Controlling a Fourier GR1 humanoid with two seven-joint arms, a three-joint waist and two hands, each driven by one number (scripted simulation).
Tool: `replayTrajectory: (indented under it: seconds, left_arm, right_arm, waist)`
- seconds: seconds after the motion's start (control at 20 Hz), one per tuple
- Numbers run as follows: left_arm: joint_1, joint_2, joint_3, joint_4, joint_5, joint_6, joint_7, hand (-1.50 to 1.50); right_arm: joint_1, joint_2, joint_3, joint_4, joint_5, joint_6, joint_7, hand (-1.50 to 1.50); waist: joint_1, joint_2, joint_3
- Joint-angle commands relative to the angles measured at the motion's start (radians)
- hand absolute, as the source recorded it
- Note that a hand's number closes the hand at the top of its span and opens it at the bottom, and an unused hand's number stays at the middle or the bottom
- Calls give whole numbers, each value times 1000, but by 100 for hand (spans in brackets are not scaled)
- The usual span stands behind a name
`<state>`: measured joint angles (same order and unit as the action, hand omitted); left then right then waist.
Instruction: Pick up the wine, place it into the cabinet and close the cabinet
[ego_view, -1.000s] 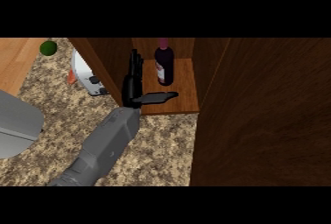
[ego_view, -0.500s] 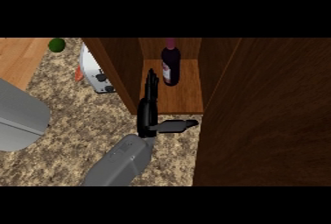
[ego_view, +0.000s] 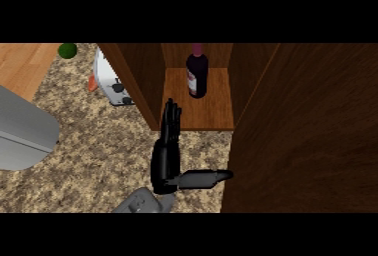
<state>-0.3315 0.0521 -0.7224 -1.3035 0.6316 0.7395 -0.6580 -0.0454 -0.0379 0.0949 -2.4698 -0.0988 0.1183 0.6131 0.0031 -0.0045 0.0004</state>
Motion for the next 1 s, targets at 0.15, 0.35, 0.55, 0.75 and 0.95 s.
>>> replayTrajectory:
  seconds: [0.15,0.35,0.55,0.75,0.95]
  left_arm:
    - [110,77,-97,-293,-126,201,165,-150]
    - [299,149,-61,-398,-106,63,46,-150]
    - [336,220,-101,-505,-137,41,83,-150]
    - [404,285,-103,-563,-126,-18,65,-150]
    - [432,379,-67,-622,-116,-79,107,-150]
  right_arm:
    - [65,-29,-56,-69,-105,45,-21,-150]
    - [28,-17,-53,-48,-96,33,-12,-150]
    - [14,-32,-45,-45,-148,56,28,-150]
    - [64,-34,8,-103,-178,82,98,150]
    - [79,-13,86,-72,-111,108,70,150]
  waist:
    - [-2,0,1]
    - [0,2,0]
    - [0,2,0]
    - [-2,1,-1]
    - [-4,2,0]
